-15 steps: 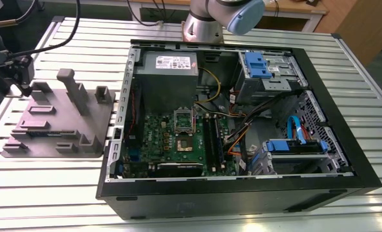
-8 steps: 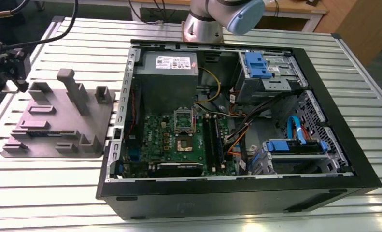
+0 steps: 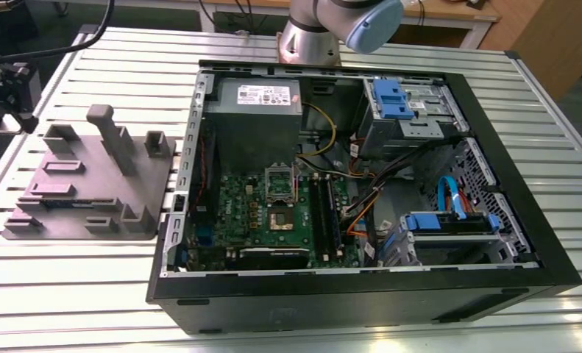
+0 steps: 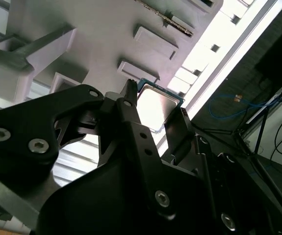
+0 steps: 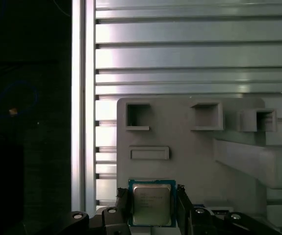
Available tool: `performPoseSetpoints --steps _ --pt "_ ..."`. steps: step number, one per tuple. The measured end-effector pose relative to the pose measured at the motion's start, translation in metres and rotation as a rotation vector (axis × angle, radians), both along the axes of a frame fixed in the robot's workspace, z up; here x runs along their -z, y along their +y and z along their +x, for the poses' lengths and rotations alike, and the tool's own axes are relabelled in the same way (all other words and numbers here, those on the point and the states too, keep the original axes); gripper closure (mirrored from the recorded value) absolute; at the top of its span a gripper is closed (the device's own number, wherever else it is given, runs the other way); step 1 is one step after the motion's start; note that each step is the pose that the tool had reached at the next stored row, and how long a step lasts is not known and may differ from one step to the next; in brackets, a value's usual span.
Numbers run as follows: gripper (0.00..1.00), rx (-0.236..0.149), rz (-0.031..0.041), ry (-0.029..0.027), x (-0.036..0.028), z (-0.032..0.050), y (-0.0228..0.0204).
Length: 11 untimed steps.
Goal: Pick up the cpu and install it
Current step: 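Pick up the cpu and move it towards the insertion slot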
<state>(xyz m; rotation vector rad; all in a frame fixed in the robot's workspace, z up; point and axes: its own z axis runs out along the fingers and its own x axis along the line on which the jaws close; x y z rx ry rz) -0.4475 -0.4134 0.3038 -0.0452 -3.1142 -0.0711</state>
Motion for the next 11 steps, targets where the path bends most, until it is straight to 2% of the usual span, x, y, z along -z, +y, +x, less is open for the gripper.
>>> performPoseSetpoints --steps 11 --pt "0.53 0.000 0.0000 0.0000 -0.0201 0.0000 0.0000"
